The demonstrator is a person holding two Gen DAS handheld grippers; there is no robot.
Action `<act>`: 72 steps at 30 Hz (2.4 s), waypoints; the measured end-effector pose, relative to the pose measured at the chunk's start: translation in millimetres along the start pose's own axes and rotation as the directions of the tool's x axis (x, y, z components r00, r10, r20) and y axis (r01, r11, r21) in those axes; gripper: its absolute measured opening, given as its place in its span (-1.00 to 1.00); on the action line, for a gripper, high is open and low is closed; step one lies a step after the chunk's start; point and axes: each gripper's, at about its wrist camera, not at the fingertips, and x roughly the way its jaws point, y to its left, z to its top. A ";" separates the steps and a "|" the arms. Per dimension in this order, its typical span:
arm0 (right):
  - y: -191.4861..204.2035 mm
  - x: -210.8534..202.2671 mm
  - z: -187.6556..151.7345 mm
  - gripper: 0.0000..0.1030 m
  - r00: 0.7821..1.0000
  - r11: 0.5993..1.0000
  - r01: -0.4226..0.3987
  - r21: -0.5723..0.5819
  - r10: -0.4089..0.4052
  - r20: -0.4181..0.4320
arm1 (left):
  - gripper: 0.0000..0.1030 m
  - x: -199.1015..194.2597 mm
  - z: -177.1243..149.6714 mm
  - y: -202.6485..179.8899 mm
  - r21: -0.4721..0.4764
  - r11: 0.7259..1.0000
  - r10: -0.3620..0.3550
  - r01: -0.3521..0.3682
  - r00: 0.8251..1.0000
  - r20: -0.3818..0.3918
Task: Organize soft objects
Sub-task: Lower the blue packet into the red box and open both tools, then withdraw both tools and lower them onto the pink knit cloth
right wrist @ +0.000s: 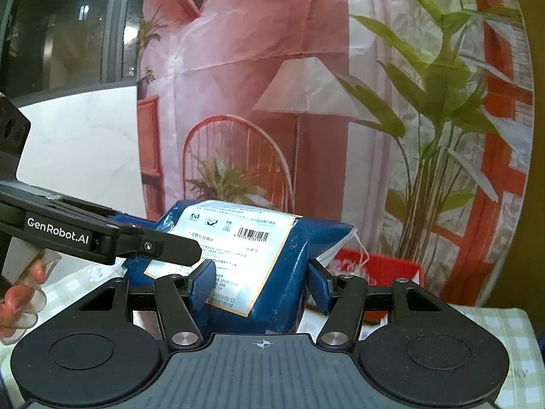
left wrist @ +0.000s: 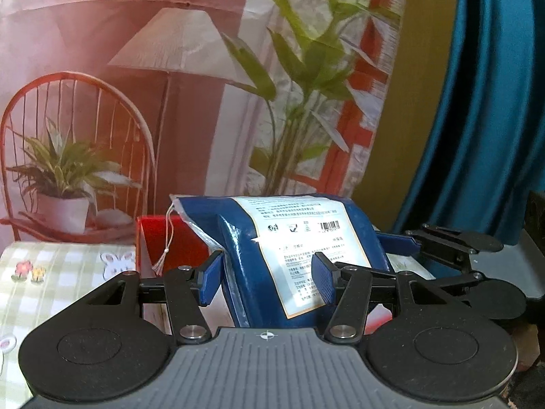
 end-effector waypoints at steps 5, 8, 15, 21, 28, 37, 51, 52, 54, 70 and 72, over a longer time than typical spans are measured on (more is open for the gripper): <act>-14.4 32.7 15.3 0.06 1.000 1.000 0.012 0.011 -0.011 -0.016 | 0.13 27.9 16.8 10.8 -0.027 1.000 0.004 -0.005 1.000 -0.025; -23.2 48.3 18.5 0.06 0.999 1.000 0.023 0.012 -0.022 -0.047 | 0.13 47.7 16.1 13.1 -0.042 0.999 -0.002 -0.001 0.998 -0.067; -51.3 73.0 -0.9 0.05 0.985 0.997 0.065 0.053 -0.055 -0.163 | 0.12 91.5 -4.2 10.9 -0.074 0.997 -0.044 0.030 0.979 -0.199; -68.1 86.3 -29.5 0.00 0.953 0.989 0.106 0.098 -0.074 -0.293 | 0.12 117.1 -22.4 8.7 -0.081 0.996 -0.053 0.031 0.954 -0.296; -74.2 94.9 -39.0 -0.08 0.929 0.985 0.159 0.065 -0.127 -0.348 | 0.12 133.7 -29.4 9.1 -0.069 0.998 -0.025 0.000 0.935 -0.354; -71.7 83.8 -31.8 -0.03 0.926 0.978 0.209 0.026 -0.189 -0.328 | 0.31 108.5 -13.6 -0.3 0.023 0.999 0.052 -0.047 0.956 -0.288; -48.5 16.9 -21.6 0.86 0.966 0.981 0.178 0.075 -0.160 -0.204 | 0.94 16.1 -8.0 -21.1 0.085 0.987 0.143 -0.136 0.986 -0.085; -45.4 11.1 -21.6 0.91 0.969 0.982 0.175 0.077 -0.158 -0.192 | 0.94 7.9 -10.5 -23.3 0.088 0.986 0.147 -0.142 0.987 -0.059; -40.1 1.7 -21.4 0.99 0.972 0.982 0.173 0.079 -0.158 -0.173 | 0.95 -7.9 -15.4 -27.2 0.084 0.985 0.154 -0.153 0.988 -0.009; 18.4 -72.8 -39.9 0.99 0.986 0.983 0.162 0.081 -0.159 -0.046 | 1.00 -88.7 -53.9 -46.2 0.051 0.979 0.194 -0.200 0.976 0.097; 24.8 -80.4 -47.0 0.99 0.988 0.984 0.154 0.088 -0.151 -0.039 | 1.00 -95.4 -61.5 -47.5 0.047 0.978 0.200 -0.205 0.976 0.092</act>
